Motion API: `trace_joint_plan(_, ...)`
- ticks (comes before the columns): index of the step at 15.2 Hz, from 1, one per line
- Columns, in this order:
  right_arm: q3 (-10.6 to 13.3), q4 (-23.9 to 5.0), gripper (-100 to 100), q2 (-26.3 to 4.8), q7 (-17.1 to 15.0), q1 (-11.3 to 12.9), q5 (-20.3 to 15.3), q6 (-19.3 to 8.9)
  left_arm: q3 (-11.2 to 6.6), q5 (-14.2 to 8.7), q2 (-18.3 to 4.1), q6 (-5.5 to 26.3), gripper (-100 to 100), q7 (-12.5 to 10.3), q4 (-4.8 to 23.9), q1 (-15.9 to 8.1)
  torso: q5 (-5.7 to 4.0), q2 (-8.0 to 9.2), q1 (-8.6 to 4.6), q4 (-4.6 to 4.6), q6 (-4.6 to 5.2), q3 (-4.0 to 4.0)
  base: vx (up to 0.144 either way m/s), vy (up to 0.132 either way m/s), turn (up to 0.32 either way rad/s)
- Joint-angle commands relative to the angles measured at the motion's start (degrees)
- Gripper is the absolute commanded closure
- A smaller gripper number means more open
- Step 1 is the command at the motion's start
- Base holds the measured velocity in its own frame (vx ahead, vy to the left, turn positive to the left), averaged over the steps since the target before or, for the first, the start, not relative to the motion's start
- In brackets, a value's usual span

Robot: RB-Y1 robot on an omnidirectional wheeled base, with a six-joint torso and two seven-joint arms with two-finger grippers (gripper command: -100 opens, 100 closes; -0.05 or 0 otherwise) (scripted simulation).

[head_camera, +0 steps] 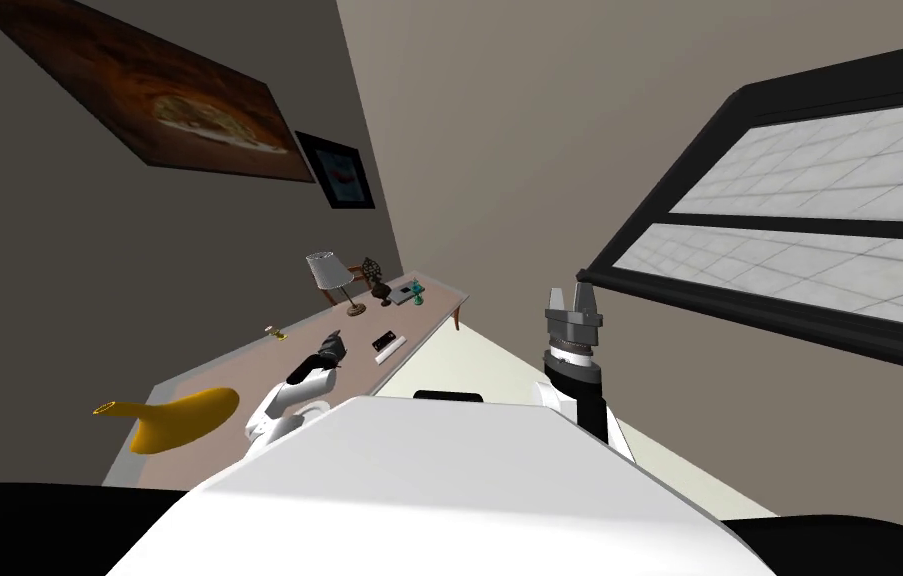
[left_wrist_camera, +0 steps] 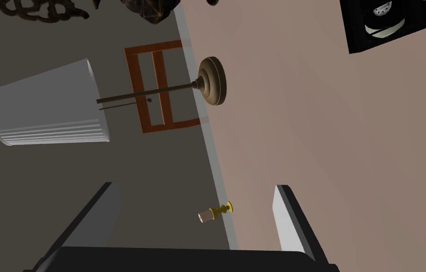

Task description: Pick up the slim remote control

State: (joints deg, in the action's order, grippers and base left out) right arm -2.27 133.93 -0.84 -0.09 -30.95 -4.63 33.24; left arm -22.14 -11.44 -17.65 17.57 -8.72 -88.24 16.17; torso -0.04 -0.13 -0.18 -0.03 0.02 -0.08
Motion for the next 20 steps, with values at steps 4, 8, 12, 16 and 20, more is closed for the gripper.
trace_joint_plan(4,0.00,0.00,0,0.00,0.00,0.00,0.00,0.00,-1.96,-0.76,-0.07,5.10,-100,-0.88,2.98,-1.04,0.00,0.00,-0.01,0.00,0.00,0.00,0.042,-0.022,-0.132)
trace_joint_plan(8,0.00,0.00,0,0.00,0.00,-0.01,0.00,0.00,-4.64,-2.18,-0.36,10.25,-100,-2.12,7.63,-2.29,0.00,0.00,0.03,-0.01,-0.04,0.00,0.049,-0.020,-0.159)
trace_joint_plan(12,0.00,0.00,0,0.00,0.00,0.00,0.00,0.00,-5.93,-2.87,-0.46,13.84,-100,-2.73,10.44,-2.89,0.00,0.02,0.04,0.00,0.00,0.01,0.046,-0.012,-0.163)
trace_joint_plan(16,-0.01,0.00,0,0.00,0.00,-0.01,0.00,0.00,-8.40,-4.17,-0.55,18.50,-100,-3.88,15.07,-4.02,0.01,-0.05,0.04,-0.02,-0.03,-0.04,0.064,-0.010,-0.173)
trace_joint_plan(20,0.00,0.00,0,0.00,0.00,0.00,0.00,0.00,-9.57,-4.78,-0.55,21.88,-100,-4.42,17.45,-4.55,0.01,0.00,0.04,0.00,-0.01,0.00,0.048,-0.007,-0.138)
